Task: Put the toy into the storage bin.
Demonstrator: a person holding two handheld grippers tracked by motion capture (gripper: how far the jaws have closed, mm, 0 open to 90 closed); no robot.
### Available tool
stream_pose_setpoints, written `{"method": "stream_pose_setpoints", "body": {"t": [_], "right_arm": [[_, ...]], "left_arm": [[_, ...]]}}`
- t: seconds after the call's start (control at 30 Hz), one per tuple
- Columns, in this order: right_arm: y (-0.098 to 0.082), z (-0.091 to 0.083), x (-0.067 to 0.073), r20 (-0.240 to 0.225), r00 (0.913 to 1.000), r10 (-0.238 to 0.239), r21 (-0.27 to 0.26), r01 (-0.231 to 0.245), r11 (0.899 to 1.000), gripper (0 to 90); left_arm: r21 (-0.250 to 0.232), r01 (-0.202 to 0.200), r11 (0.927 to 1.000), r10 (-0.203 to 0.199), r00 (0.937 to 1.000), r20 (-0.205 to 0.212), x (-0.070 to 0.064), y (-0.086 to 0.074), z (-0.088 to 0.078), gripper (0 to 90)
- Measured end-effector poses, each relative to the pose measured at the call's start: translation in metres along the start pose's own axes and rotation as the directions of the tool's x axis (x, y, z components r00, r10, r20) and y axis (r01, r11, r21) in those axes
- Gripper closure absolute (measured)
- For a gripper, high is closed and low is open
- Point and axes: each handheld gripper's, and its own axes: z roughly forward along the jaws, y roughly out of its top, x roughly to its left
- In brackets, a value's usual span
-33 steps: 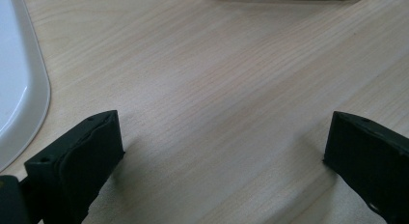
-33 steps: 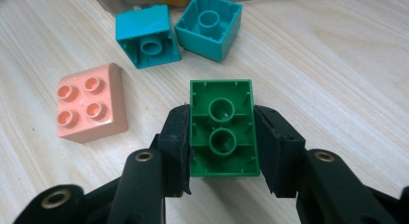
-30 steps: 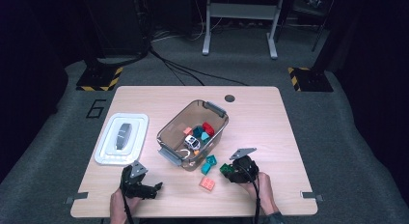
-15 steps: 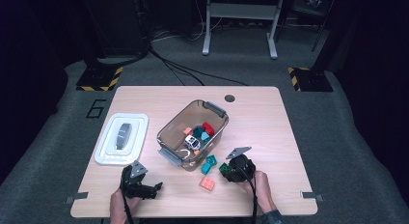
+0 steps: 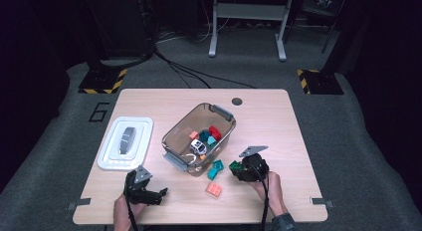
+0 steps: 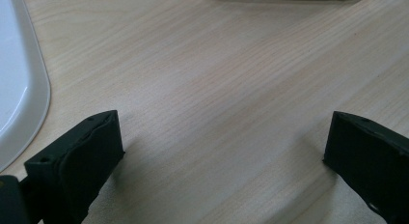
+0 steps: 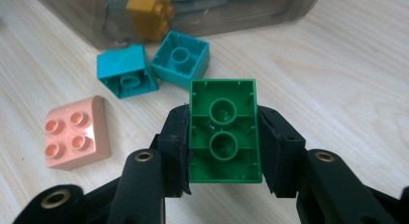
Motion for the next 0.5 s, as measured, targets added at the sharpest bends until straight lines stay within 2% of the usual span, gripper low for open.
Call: {"method": "stream_pose_setpoints", "body": {"t": [0.3,0.47,0.5], "right_arm": [[0.011,-0.007,-0.011,0.025,0.9988,0.042,-0.041,-0.041,0.998,58.7],[0.017,-0.010,-0.016,0.035,0.9982,0.050,-0.051,-0.048,0.998,58.6],[0.019,-0.011,-0.017,0.037,0.9971,0.067,-0.050,-0.065,0.997,58.6]], "left_arm": [[0.000,0.000,1.0000,0.000,1.0000,0.000,0.000,0.000,0.000,0.0],[0.000,-0.001,1.0000,0.001,1.0000,0.000,0.000,0.000,0.000,0.0],[0.001,-0.001,1.0000,0.001,1.0000,0.001,0.000,0.000,0.000,0.0]]}}
